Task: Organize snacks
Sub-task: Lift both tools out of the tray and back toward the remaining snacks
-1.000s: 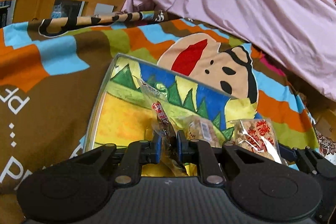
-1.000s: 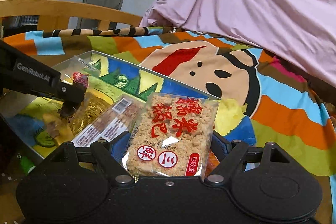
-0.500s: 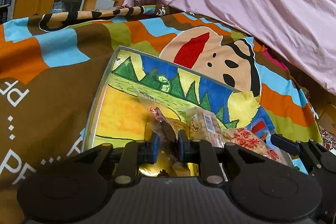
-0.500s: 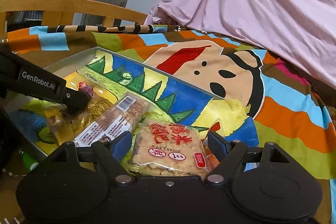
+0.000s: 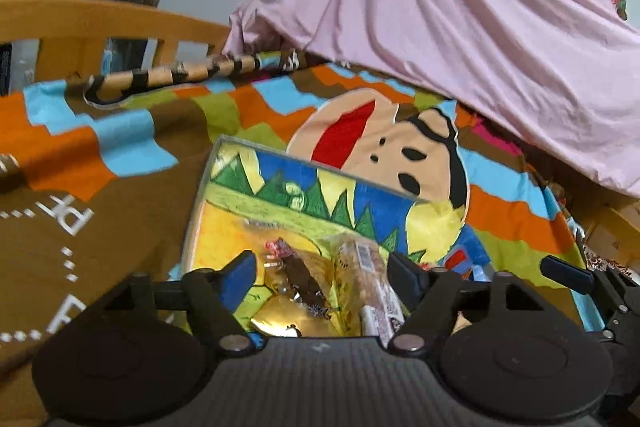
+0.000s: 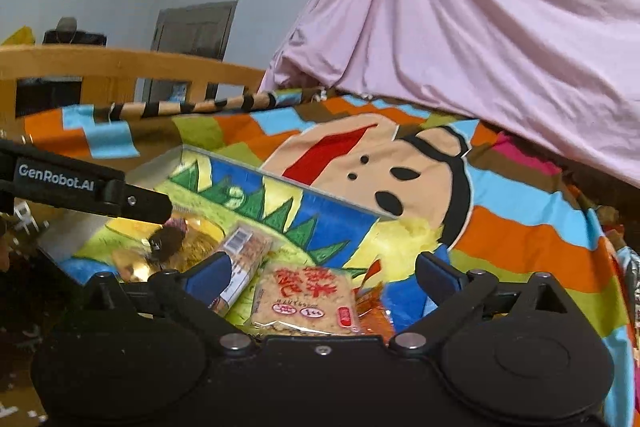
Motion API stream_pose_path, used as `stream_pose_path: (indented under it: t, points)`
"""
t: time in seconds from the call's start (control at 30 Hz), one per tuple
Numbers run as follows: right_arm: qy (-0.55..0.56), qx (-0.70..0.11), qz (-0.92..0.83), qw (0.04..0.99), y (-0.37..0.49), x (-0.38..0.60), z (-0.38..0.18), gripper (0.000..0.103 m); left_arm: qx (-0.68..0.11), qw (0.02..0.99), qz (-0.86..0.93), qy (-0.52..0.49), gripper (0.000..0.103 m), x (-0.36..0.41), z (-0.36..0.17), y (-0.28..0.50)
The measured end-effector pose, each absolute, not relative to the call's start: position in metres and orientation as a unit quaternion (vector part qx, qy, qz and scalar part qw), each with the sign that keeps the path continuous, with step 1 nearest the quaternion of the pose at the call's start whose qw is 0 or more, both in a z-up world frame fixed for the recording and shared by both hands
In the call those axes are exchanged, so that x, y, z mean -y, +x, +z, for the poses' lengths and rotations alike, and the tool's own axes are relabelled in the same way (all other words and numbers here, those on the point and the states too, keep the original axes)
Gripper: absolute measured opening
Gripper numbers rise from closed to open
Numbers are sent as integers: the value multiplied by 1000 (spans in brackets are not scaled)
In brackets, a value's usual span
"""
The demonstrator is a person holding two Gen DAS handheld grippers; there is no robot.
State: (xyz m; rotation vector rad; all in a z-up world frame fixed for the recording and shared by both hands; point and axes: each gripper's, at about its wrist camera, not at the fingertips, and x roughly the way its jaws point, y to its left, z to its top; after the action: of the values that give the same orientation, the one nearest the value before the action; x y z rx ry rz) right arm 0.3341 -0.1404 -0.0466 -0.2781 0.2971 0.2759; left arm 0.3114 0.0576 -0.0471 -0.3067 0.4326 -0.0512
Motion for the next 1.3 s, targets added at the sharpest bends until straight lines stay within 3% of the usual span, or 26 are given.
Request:
stream_pose_path:
  t: [0.33, 0.83, 1.3]
  points:
    - [-108, -120, 127, 979, 290, 164, -18, 102, -154, 978, 10, -141, 102, -55, -23, 252]
    - [-103, -86, 122, 983, 203, 189, 6, 102, -112, 986, 45, -118, 102, -41, -9, 179]
    - [-96, -103, 117, 983, 137, 210, 12, 102, -146, 986, 36, -73, 103, -27, -7, 119]
